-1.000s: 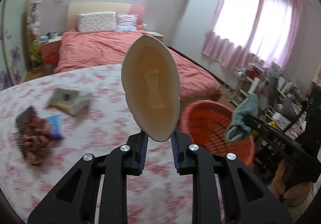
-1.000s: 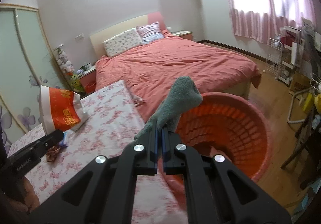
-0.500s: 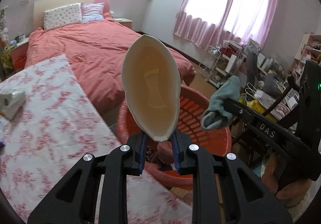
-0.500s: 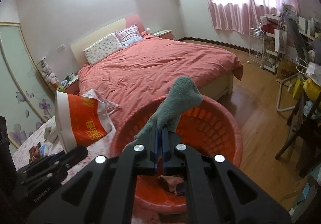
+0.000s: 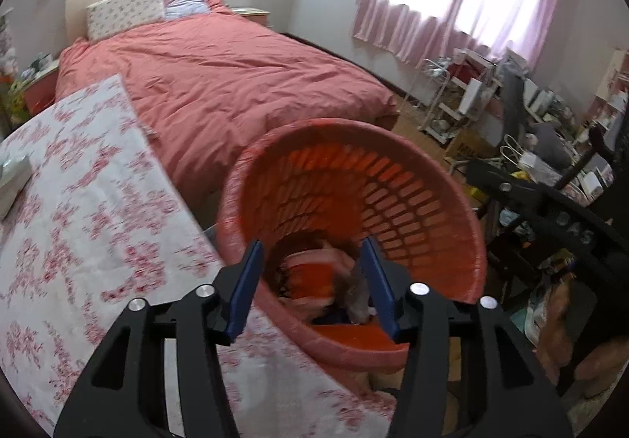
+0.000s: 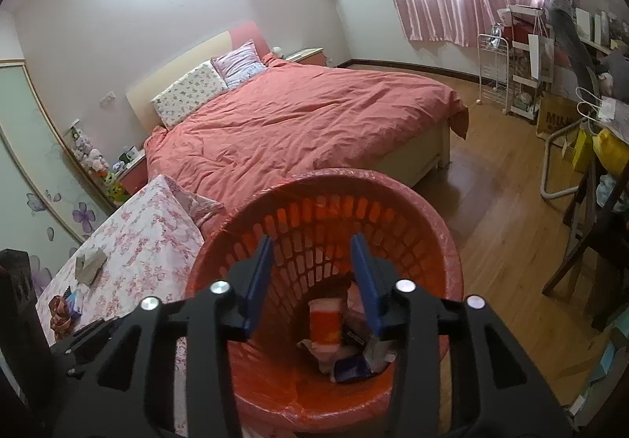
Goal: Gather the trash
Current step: 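Carry sock and cup over the orange basket and open both grippers, then grasp the brown plaid scrunchie with the left gripper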
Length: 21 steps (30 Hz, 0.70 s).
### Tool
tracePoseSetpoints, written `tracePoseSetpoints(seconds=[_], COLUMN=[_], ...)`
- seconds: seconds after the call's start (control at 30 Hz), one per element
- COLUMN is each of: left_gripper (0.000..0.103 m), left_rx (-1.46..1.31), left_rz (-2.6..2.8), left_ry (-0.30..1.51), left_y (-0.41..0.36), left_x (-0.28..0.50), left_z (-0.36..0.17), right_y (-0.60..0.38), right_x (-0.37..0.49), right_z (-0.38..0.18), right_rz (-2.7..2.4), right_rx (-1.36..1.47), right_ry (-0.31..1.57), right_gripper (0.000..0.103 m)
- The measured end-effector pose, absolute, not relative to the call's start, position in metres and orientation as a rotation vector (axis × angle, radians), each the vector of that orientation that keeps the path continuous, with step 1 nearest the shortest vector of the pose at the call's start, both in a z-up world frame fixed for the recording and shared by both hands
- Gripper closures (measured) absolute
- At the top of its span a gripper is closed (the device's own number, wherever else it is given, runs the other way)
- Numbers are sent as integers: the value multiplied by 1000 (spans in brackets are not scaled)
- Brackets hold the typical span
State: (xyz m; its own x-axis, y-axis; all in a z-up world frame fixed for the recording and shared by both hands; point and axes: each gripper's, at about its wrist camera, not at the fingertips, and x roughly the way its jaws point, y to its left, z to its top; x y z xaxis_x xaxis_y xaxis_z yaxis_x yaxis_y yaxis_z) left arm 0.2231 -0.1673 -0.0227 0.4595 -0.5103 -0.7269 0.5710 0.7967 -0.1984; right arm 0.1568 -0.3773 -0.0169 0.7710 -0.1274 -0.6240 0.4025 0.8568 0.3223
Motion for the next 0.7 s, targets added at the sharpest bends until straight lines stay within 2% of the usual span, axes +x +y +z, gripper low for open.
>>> tracePoseSetpoints(seconds=[0.2,0.7], left_gripper=[43,42], left_rx=[65,26], left_rz=[-587,-346], left_ry=[847,802], left_y=[-137,-25], left_x=[227,239], left_z=[-13,-5], right_y=[-363,-298], right_x=[161,184], right_z=[-12,-3], right_rz=[-294,-191], right_rx=[439,349], right_ry=[635,672], right_gripper=[60,60])
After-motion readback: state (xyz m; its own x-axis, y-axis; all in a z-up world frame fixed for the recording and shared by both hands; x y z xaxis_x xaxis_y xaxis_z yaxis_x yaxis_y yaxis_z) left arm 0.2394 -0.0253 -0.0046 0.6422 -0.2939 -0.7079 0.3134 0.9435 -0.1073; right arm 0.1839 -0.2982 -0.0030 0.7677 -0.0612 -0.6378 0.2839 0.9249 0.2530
